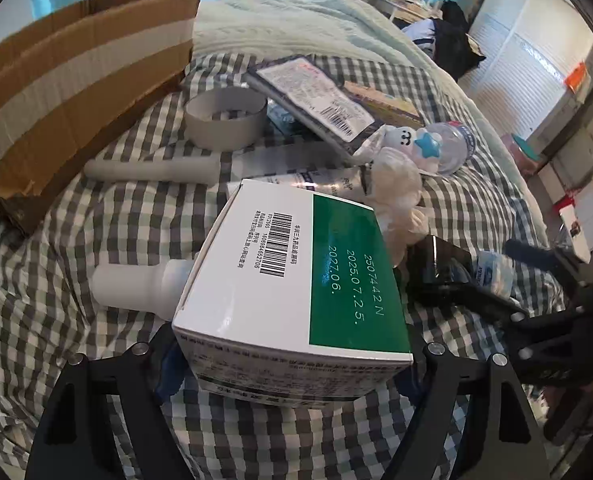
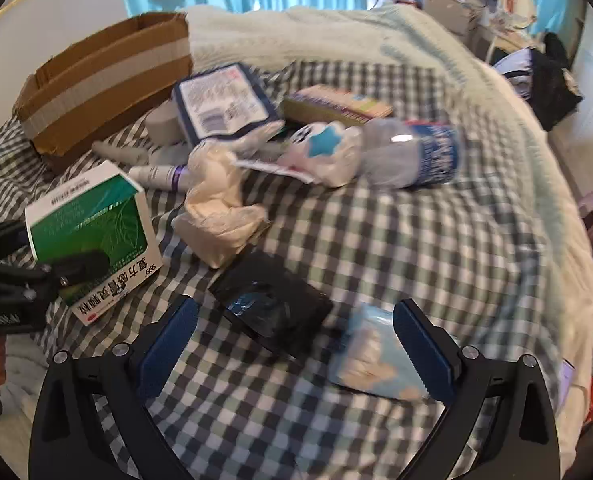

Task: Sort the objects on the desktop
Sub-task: 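Grasp the green-and-white medicine box with the left gripper while the right grasps the black pouch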

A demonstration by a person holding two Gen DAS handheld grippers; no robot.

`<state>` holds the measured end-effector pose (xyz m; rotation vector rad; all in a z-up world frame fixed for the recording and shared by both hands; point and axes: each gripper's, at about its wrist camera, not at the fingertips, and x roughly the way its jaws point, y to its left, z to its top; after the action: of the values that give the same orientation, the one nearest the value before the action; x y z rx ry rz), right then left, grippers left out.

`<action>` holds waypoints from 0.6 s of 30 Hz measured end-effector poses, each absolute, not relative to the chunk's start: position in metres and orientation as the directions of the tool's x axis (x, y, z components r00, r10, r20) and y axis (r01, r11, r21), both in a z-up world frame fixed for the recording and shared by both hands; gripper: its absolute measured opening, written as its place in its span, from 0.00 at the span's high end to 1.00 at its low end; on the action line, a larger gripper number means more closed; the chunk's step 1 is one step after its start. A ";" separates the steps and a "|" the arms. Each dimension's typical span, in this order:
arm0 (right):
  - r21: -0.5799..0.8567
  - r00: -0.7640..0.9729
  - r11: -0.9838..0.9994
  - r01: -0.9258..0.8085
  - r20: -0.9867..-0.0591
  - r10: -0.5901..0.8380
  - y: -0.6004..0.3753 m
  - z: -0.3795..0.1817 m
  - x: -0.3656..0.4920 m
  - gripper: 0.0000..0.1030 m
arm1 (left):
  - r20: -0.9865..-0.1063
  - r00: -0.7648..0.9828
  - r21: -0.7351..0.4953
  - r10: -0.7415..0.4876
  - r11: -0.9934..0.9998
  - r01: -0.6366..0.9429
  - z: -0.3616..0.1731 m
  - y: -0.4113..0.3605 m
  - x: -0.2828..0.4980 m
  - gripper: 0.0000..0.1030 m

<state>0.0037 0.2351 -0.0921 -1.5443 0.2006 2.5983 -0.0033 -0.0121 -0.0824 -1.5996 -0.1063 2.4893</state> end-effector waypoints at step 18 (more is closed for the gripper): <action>0.074 -0.409 -0.991 -0.113 -0.912 -0.021 0.225 -0.121 -0.011 0.23 | -0.897 -0.399 -0.108 0.190 -0.970 -0.219 -0.100 -0.002 -0.006 0.24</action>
<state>-0.0107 0.2248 -0.1206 -1.6758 0.1913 2.5848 -0.0059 -0.0018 -0.1005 -1.5591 0.0392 2.4404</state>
